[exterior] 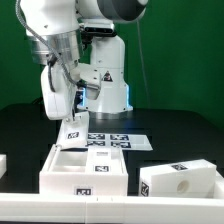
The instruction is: Assemble cabinet
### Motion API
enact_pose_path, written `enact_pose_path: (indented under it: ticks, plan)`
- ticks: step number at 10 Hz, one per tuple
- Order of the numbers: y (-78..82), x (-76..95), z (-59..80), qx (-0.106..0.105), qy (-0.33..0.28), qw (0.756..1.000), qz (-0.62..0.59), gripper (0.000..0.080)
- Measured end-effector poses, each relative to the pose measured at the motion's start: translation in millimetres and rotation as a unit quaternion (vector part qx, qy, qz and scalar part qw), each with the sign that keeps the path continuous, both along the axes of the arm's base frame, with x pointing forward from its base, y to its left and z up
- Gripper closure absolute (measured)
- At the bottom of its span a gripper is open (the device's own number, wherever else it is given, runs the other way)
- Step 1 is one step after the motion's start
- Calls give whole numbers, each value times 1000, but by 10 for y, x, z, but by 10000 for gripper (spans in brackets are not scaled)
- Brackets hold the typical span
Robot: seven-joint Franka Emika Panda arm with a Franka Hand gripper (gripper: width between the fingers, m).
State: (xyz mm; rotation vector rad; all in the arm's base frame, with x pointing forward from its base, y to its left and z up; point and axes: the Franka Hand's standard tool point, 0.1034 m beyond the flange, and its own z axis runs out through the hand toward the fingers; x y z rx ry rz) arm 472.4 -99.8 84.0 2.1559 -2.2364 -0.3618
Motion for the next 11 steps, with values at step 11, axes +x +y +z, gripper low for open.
enact_pose_path:
  ticks: [11]
  plan:
    - [33, 19, -28, -4, 2, 1000, 7, 735]
